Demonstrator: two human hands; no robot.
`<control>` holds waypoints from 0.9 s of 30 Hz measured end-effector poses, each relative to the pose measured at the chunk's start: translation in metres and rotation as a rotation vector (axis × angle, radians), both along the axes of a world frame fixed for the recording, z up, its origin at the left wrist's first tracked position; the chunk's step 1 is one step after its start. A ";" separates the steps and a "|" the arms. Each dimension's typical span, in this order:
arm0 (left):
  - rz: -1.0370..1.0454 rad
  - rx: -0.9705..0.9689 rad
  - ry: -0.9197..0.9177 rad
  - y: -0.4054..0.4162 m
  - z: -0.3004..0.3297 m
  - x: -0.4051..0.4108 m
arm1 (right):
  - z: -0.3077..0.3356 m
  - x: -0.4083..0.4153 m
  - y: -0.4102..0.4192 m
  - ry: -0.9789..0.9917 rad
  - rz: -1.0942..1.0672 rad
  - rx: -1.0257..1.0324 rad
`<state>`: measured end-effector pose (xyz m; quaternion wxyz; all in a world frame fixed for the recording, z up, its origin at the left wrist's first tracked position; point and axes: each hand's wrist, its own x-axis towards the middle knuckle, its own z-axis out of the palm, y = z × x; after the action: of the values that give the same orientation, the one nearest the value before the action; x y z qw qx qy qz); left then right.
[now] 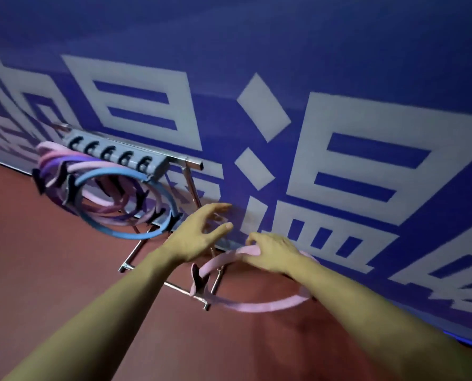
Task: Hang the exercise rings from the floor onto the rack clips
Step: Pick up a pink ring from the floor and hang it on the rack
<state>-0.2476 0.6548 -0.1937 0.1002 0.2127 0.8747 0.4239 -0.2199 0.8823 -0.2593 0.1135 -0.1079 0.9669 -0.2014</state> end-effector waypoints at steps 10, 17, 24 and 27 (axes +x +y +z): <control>0.116 0.012 0.030 -0.108 0.075 0.032 | 0.153 -0.001 -0.120 0.163 0.023 -0.010; 0.220 -0.164 0.128 -0.190 0.102 0.024 | 0.196 0.003 -0.215 0.224 -0.037 -0.044; 0.351 -0.331 0.281 -0.249 0.120 0.008 | 0.209 0.001 -0.278 0.222 -0.103 -0.190; 0.319 -0.404 0.321 -0.277 0.114 -0.005 | 0.197 -0.002 -0.277 0.200 -0.191 -0.256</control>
<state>-0.2526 0.3779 -0.0794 -0.0670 0.1126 0.9683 0.2127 -0.2223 0.6053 -0.0625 -0.0174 -0.0485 0.9457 -0.3210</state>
